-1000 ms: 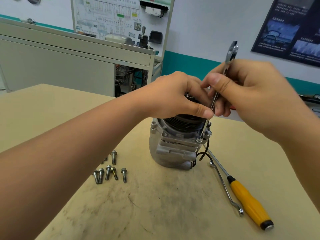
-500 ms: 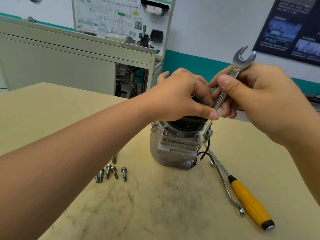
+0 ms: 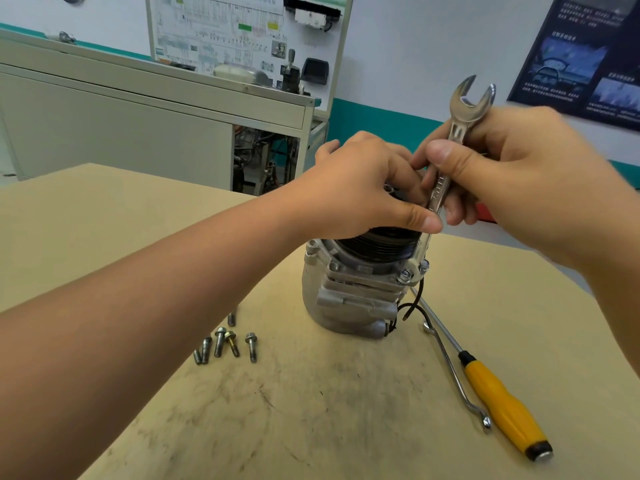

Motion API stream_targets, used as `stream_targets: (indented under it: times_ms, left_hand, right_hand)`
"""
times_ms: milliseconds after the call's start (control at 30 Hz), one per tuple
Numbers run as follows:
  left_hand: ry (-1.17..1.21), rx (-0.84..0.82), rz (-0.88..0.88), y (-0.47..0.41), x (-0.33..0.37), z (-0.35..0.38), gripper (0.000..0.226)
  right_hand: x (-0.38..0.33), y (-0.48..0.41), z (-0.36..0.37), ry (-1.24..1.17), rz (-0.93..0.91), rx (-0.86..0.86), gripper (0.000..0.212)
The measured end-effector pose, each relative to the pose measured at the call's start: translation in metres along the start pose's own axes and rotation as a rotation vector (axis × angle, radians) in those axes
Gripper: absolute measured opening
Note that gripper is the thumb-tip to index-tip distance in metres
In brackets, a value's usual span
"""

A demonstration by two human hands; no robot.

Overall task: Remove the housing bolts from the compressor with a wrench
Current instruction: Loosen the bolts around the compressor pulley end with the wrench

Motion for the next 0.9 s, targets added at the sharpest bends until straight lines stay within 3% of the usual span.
stream_targets:
  times_ms: [100, 567, 900]
  left_hand:
    - [0.007, 0.013, -0.004, 0.003, -0.001, -0.001, 0.030]
    - [0.046, 0.086, 0.005, 0.011, 0.009, -0.005, 0.018]
    - [0.047, 0.064, -0.004, 0.011, 0.008, -0.004, 0.019]
  right_hand:
    - [0.000, -0.001, 0.002, 0.005, -0.001, -0.014, 0.020]
    - [-0.010, 0.004, 0.005, -0.008, -0.048, -0.032, 0.016]
    - [-0.006, 0.006, 0.001, -0.004, -0.071, 0.050, 0.015]
Point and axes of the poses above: each hand's wrist, its own y-axis away from the middle knuckle, its own z-axis out of the palm, x = y × z, the point moved 8 cm from there along -y, towards the middle knuckle, and after that the axes turned 14 degrees about z, right-handed, at the moved point
